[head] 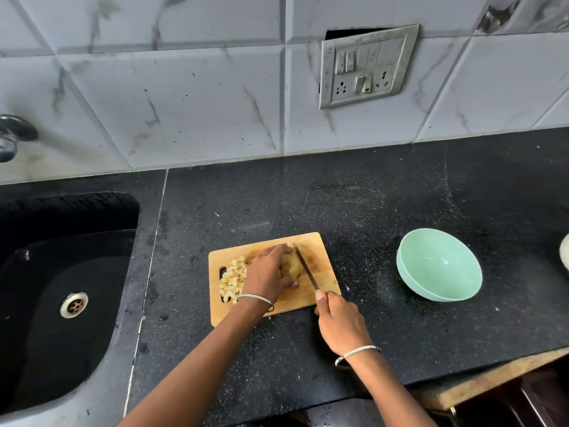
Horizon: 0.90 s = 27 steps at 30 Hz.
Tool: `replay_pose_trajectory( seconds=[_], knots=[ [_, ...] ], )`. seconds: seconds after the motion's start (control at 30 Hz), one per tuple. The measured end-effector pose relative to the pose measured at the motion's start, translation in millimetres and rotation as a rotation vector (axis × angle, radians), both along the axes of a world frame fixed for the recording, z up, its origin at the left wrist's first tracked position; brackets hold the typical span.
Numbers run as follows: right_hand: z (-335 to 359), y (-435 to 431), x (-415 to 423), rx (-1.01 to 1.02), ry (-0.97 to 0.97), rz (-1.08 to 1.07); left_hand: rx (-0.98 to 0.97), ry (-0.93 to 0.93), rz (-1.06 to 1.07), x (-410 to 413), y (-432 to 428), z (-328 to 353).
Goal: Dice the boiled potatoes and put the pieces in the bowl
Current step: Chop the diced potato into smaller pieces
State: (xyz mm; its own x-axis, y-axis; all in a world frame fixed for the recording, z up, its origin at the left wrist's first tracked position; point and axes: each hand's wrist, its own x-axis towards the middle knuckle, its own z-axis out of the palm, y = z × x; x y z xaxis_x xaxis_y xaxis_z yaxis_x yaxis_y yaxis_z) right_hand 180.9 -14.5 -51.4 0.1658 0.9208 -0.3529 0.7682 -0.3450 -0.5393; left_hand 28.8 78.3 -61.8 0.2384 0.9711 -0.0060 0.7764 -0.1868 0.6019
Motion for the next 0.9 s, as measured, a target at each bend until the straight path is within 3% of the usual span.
replay_pose_trajectory(
  seconds=[0.63, 0.9],
  knots=[
    [18, 2, -21, 0.093, -0.177, 0.080, -0.027, -0.129, 0.042, -9, 1, -12],
    [14, 20, -21, 0.024, -0.044, 0.049, -0.004, -0.163, 0.070, -7, 0, -19]
  ],
)
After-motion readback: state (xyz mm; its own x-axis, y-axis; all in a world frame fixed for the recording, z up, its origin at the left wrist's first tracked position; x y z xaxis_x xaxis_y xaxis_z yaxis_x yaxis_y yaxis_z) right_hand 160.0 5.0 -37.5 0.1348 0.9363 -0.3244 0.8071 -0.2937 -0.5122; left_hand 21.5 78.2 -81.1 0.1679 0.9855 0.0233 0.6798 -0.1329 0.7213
